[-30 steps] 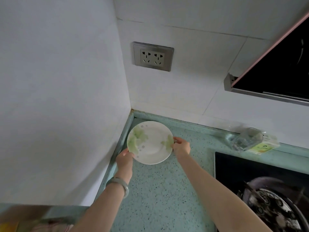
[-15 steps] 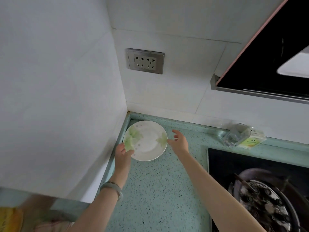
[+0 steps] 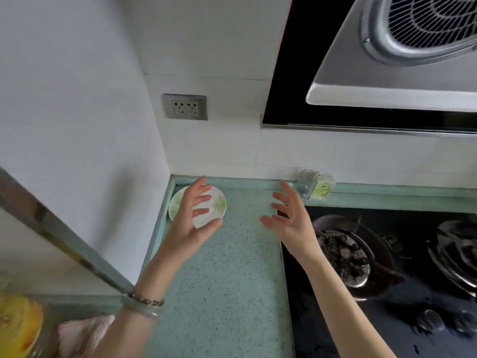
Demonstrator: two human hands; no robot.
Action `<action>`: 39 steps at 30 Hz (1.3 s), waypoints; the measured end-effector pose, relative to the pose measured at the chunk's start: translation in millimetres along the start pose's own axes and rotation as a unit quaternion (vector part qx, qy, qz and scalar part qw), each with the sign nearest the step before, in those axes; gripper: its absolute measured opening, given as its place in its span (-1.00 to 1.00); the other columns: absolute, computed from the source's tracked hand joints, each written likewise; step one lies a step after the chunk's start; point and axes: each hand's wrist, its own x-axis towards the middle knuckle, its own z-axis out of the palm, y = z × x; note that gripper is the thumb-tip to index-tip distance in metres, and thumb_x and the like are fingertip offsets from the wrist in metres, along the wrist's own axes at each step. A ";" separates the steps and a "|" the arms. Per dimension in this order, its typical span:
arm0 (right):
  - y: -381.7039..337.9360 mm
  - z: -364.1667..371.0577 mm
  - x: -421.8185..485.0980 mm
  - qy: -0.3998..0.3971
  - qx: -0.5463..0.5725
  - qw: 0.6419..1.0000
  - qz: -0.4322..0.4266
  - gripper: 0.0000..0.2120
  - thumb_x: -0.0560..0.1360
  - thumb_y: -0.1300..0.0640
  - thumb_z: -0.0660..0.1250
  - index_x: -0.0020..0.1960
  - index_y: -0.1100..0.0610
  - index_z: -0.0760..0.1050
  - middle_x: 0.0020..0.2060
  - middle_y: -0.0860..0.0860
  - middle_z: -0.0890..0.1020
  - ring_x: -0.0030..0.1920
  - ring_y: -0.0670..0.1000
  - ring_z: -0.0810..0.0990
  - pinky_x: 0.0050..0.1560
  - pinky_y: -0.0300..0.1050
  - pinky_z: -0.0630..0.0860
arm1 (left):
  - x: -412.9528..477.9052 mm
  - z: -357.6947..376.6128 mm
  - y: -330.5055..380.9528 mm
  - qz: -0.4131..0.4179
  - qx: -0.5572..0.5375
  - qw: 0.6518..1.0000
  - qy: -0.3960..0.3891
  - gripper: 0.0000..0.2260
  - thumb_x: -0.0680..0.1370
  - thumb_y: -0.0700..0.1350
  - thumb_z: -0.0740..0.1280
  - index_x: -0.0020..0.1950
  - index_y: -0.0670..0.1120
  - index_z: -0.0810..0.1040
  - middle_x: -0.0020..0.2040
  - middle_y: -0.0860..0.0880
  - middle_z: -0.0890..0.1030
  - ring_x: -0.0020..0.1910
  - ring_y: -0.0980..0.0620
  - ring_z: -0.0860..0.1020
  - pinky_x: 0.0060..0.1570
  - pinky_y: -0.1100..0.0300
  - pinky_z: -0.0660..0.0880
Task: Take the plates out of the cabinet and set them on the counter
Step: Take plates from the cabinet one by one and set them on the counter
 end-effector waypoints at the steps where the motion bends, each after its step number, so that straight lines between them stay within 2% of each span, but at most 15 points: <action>1: -3.5 -7.9 -13.2 0.010 -0.003 1.000 -0.004 -0.22 0.37 0.25 0.50 0.45 -0.11 0.22 0.24 -0.07 0.47 0.21 -0.09 0.50 0.15 -0.15 0.49 | -2.8 2.8 7.6 0.003 -0.003 1.000 -0.019 -0.30 0.40 -0.06 0.42 0.46 0.21 0.18 0.34 0.22 0.39 0.29 0.22 0.42 0.21 0.21 0.41; 5: -11.4 -40.9 -68.5 0.076 -0.017 0.997 -0.008 -0.23 0.36 0.25 0.50 0.39 -0.23 0.22 0.24 -0.13 0.46 0.23 -0.10 0.48 0.18 -0.15 0.49 | -12.2 24.8 34.4 0.028 -0.014 0.995 -0.090 -0.24 0.37 -0.04 0.43 0.48 0.17 0.14 0.35 0.21 0.37 0.26 0.26 0.43 0.18 0.22 0.42; 8: -16.1 -62.0 -113.3 0.149 -0.022 0.989 -0.001 -0.24 0.36 0.23 0.50 0.37 -0.24 0.21 0.24 -0.13 0.46 0.25 -0.10 0.47 0.18 -0.19 0.49 | -23.4 44.0 49.2 0.046 -0.034 0.988 -0.145 -0.23 0.36 -0.06 0.43 0.49 0.14 0.15 0.35 0.16 0.37 0.25 0.23 0.44 0.18 0.22 0.42; 12: -22.6 -81.2 -179.5 0.250 -0.040 0.967 0.009 -0.25 0.38 0.21 0.49 0.35 -0.28 0.20 0.20 -0.21 0.46 0.22 -0.18 0.47 0.14 -0.25 0.52 | -45.0 64.7 58.0 0.076 -0.062 0.970 -0.221 -0.26 0.36 -0.07 0.43 0.46 0.21 0.17 0.33 0.24 0.38 0.24 0.28 0.44 0.13 0.26 0.43; 15: -28.3 -94.5 -241.9 0.340 -0.051 0.939 0.028 -0.25 0.39 0.20 0.49 0.38 -0.26 0.21 0.25 -0.12 0.46 0.22 -0.18 0.47 0.15 -0.21 0.51 | -65.0 88.2 68.6 0.092 -0.084 0.951 -0.282 -0.28 0.37 -0.07 0.43 0.43 0.30 0.21 0.34 0.21 0.40 0.25 0.25 0.45 0.14 0.23 0.43; 19: -36.9 -110.8 -324.0 0.427 -0.052 0.902 0.036 -0.28 0.38 0.24 0.49 0.35 -0.25 0.26 0.27 -0.06 0.47 0.22 -0.09 0.49 0.18 -0.08 0.52 | -98.3 135.6 91.7 0.109 -0.119 0.923 -0.350 -0.29 0.34 -0.11 0.43 0.42 0.26 0.26 0.33 0.14 0.44 0.23 0.21 0.47 0.15 0.18 0.46; 23: -47.3 -132.9 -402.5 0.516 -0.047 0.855 0.028 -0.29 0.35 0.30 0.50 0.37 -0.12 0.33 0.23 0.01 0.51 0.19 -0.01 0.52 0.20 -0.01 0.52 | -142.6 194.5 121.7 0.123 -0.144 0.886 -0.423 -0.32 0.36 -0.09 0.43 0.41 0.28 0.28 0.31 0.20 0.44 0.22 0.25 0.47 0.12 0.21 0.45; 26: -51.3 -151.2 -464.0 0.577 -0.057 0.815 0.020 -0.31 0.33 0.32 0.50 0.29 -0.20 0.35 0.16 -0.05 0.53 0.14 -0.09 0.53 0.12 -0.14 0.55 | -183.5 242.9 145.7 0.132 -0.158 0.855 -0.476 -0.32 0.35 -0.08 0.42 0.42 0.22 0.27 0.31 0.21 0.43 0.22 0.25 0.47 0.12 0.21 0.45; 31: -48.9 -188.3 -562.2 0.645 -0.071 0.760 0.042 -0.30 0.35 0.30 0.49 0.37 -0.08 0.30 0.21 0.04 0.50 0.16 -0.04 0.52 0.04 -0.27 0.55 | -254.0 318.3 182.6 0.147 -0.168 0.817 -0.532 -0.34 0.36 -0.12 0.42 0.39 0.24 0.29 0.27 0.21 0.44 0.21 0.26 0.47 0.09 0.28 0.44; 33: -46.8 -207.9 -599.2 0.664 -0.079 0.742 0.046 -0.29 0.35 0.31 0.49 0.38 -0.05 0.29 0.21 0.04 0.50 0.16 -0.02 0.52 0.05 -0.24 0.55 | -280.1 348.1 199.1 0.155 -0.172 0.809 -0.540 -0.38 0.36 -0.10 0.41 0.34 0.30 0.31 0.24 0.24 0.45 0.18 0.32 0.48 0.03 0.36 0.44; 35: -45.3 -229.8 -636.1 0.678 -0.088 0.728 0.052 -0.29 0.36 0.31 0.49 0.38 -0.05 0.28 0.20 0.02 0.50 0.17 -0.01 0.52 0.10 -0.16 0.54 | -308.4 379.0 215.2 0.163 -0.177 0.803 -0.545 -0.40 0.38 -0.11 0.42 0.29 0.35 0.32 0.24 0.23 0.46 0.17 0.31 0.48 0.04 0.36 0.44; 37: -43.0 -256.5 -676.0 0.688 -0.095 0.717 0.055 -0.30 0.36 0.31 0.49 0.38 -0.07 0.28 0.21 0.03 0.50 0.18 0.00 0.52 0.15 -0.07 0.53 | -340.9 412.6 230.8 0.166 -0.184 0.801 -0.544 -0.39 0.45 -0.23 0.45 0.30 0.32 0.33 0.27 0.15 0.47 0.21 0.24 0.48 0.10 0.31 0.45; 39: -40.3 -281.5 -709.6 0.695 -0.101 0.710 0.058 -0.29 0.36 0.32 0.49 0.37 -0.08 0.29 0.21 0.04 0.50 0.19 0.02 0.52 0.16 -0.02 0.53 | -371.3 441.3 243.7 0.170 -0.185 0.800 -0.545 -0.38 0.47 -0.29 0.41 0.34 0.26 0.33 0.29 0.12 0.47 0.22 0.22 0.48 0.05 0.38 0.46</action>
